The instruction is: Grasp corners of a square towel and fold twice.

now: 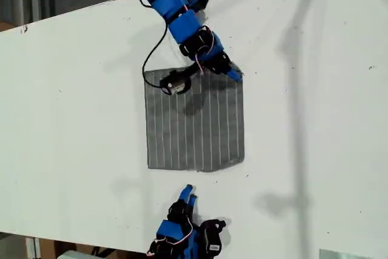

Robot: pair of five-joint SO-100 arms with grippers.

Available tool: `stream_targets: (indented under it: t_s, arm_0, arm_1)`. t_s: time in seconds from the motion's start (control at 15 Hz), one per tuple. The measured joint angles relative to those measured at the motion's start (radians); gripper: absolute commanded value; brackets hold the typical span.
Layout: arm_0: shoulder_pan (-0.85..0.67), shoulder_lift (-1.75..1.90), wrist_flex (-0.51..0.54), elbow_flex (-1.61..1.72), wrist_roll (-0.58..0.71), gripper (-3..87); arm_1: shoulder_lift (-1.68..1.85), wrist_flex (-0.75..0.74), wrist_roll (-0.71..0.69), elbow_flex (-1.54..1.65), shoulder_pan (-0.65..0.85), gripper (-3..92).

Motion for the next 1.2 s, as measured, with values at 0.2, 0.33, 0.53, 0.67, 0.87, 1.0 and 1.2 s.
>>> stream_targets:
  t_s: [0.2, 0.33, 0.53, 0.67, 0.87, 1.0, 1.2]
  arm_0:
    - [0.002, 0.186, 0.081, 0.032, 0.0, 16.4]
    - [0.002, 0.196, 0.087, 0.04, 0.0, 16.3]
    - [0.002, 0.192, 0.086, 0.048, -0.003, 15.9]
    - [0.014, 0.184, 0.08, 0.051, -0.008, 14.4]
    - [0.054, -0.074, 0.032, -0.101, -0.038, 15.6]
    - [0.121, -0.611, 0.021, -0.459, -0.023, 17.3]
    - [0.229, -1.413, 0.002, -1.062, 0.032, 18.4]
  arm_1:
    - [-0.081, 0.005, 0.017, -0.028, -0.021, 33.3]
    - [-0.153, -0.037, 0.029, -0.028, -0.025, 31.6]
    - [-0.221, -0.11, 0.031, -0.029, -0.028, 7.0]
    - [-0.259, -0.175, 0.035, -0.038, -0.029, -0.1]
    - [-0.273, -0.209, 0.04, -0.049, -0.029, -0.1]
    - [-0.276, -0.21, 0.04, -0.049, -0.029, -0.1]
    - [-0.276, -0.212, 0.043, -0.048, -0.029, -0.1]
